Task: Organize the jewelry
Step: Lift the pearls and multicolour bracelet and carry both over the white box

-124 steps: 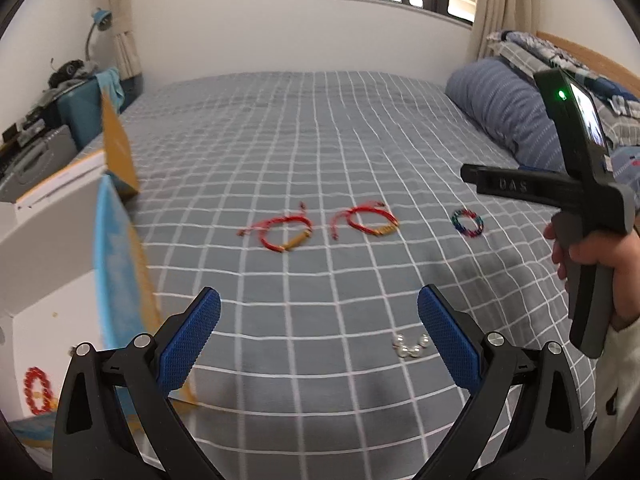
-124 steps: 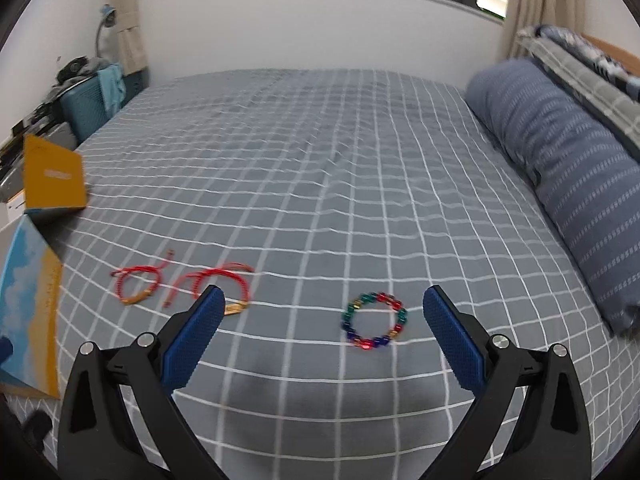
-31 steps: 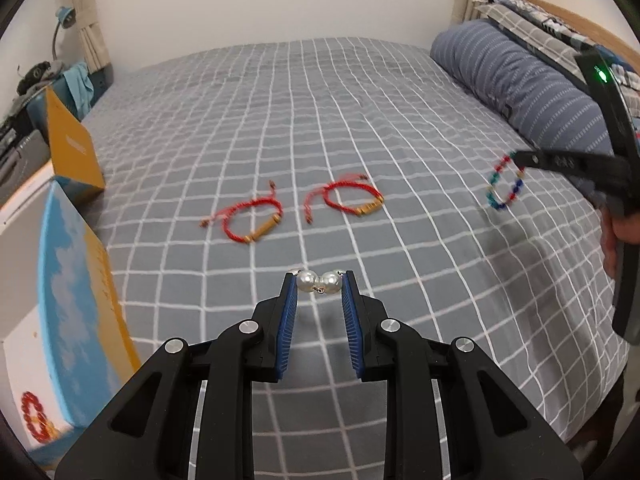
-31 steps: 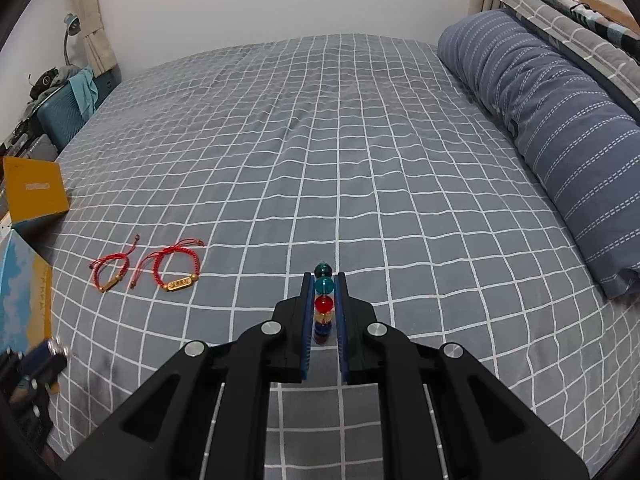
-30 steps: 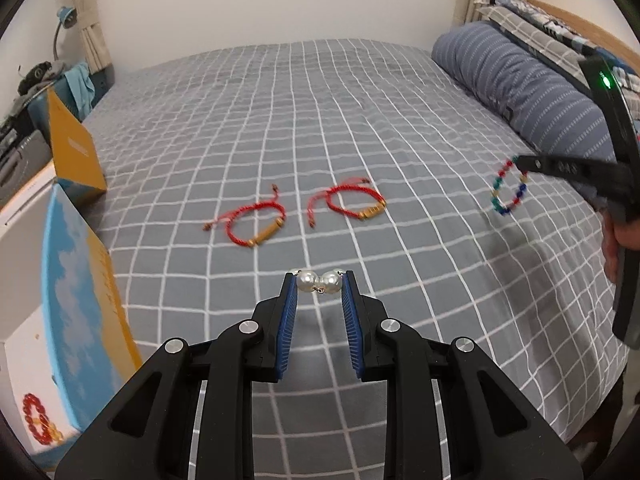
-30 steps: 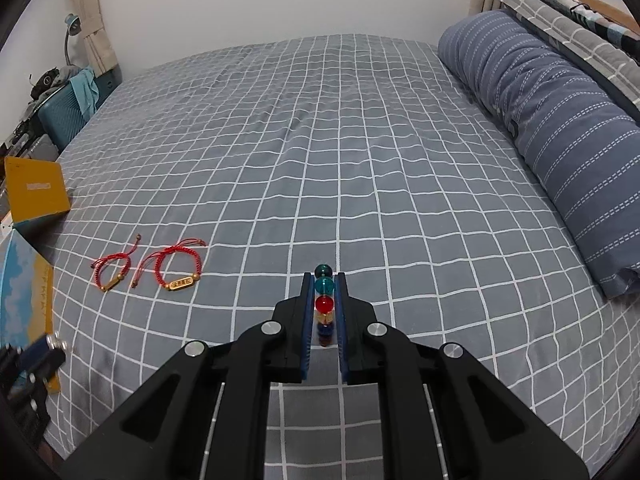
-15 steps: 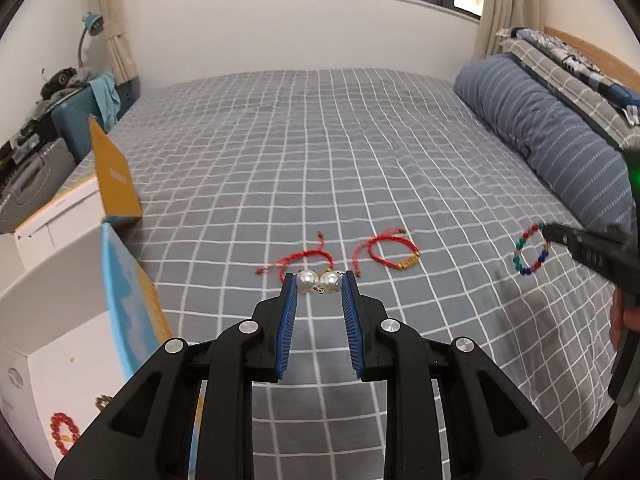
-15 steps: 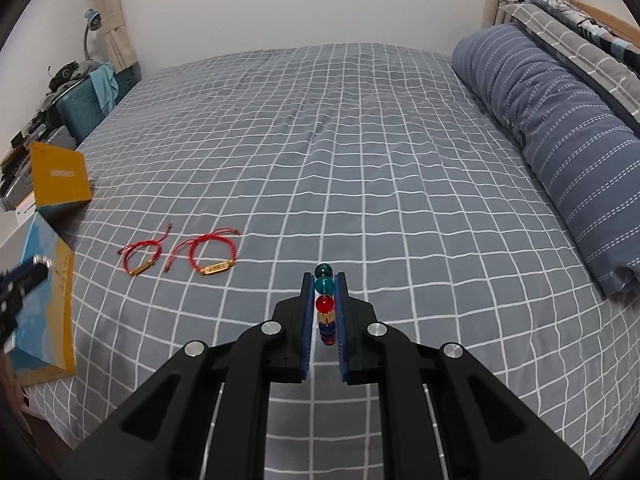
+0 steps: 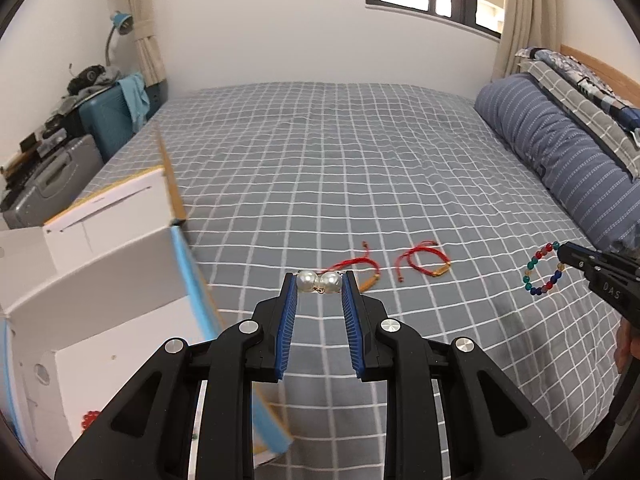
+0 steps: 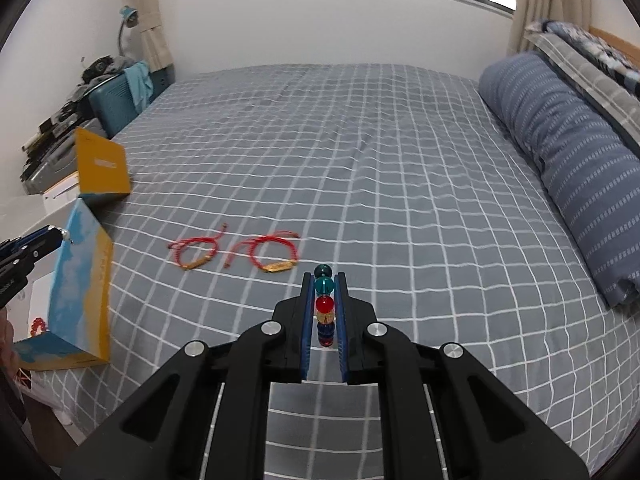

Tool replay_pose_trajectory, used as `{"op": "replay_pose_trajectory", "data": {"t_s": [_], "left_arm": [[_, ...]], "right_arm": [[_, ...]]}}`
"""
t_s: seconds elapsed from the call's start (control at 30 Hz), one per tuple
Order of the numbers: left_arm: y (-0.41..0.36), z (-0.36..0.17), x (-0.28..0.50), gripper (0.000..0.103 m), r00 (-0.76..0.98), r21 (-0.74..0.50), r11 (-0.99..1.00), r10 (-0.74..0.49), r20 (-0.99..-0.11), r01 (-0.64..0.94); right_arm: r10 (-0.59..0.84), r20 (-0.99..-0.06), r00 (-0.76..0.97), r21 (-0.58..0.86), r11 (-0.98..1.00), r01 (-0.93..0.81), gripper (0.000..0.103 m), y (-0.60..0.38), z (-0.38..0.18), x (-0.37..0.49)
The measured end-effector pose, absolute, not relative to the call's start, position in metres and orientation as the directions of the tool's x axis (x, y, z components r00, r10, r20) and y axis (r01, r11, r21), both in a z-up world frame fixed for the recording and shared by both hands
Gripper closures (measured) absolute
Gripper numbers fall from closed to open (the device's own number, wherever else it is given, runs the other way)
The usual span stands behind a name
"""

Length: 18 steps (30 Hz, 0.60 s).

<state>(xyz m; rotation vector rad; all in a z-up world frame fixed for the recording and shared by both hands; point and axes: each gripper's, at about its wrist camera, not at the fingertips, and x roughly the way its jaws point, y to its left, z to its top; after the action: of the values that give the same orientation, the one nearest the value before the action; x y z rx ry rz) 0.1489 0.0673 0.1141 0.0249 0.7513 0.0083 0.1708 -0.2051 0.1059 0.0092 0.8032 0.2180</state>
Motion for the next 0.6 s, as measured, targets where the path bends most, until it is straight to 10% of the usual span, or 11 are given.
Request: {"op": "replay_pose_trajectory", "data": {"t_s": [0.6], "left_arm": [[0.173,0.135,0.102,0.08,0.735,0.011,0.984,0.14,-0.663,-0.177]], "right_arm": [[0.354,-0.66,0.662,0.113,0.919,-0.378,0.094,-0.093,0.146,0.154]]}}
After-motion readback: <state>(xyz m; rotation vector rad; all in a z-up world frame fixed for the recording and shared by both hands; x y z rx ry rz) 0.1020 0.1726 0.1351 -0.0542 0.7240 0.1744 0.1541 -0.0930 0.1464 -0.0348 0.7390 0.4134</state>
